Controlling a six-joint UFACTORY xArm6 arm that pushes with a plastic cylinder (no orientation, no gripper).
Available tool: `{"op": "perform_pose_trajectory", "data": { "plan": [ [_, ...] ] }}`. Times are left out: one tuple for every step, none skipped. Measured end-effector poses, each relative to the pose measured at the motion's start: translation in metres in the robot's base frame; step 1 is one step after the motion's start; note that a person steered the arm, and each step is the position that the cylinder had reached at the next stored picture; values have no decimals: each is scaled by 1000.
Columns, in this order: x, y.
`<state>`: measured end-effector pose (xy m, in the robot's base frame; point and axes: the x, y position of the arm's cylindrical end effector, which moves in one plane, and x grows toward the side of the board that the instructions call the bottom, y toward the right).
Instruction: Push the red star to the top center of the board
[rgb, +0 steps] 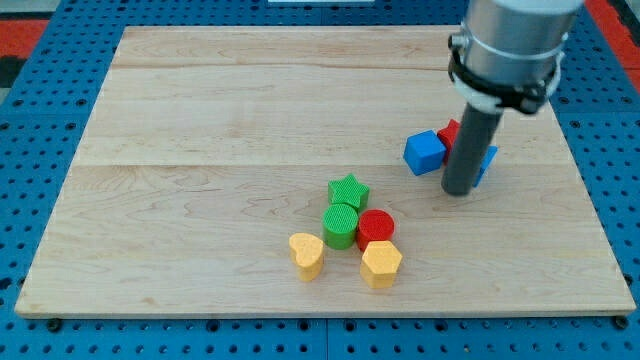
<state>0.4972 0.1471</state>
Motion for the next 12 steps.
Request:
{"op": "perform_pose_trajectory", "data": {
  "plan": [
    [27,37],
    [16,60],
    [-11,61],
    [-35,61],
    [-58,46],
    [-82,11],
    [-104,-24],
    [-115,-59],
    [-122,-70],
    [-131,-61],
    [-155,-61],
    [-161,-49]
  ]
}}
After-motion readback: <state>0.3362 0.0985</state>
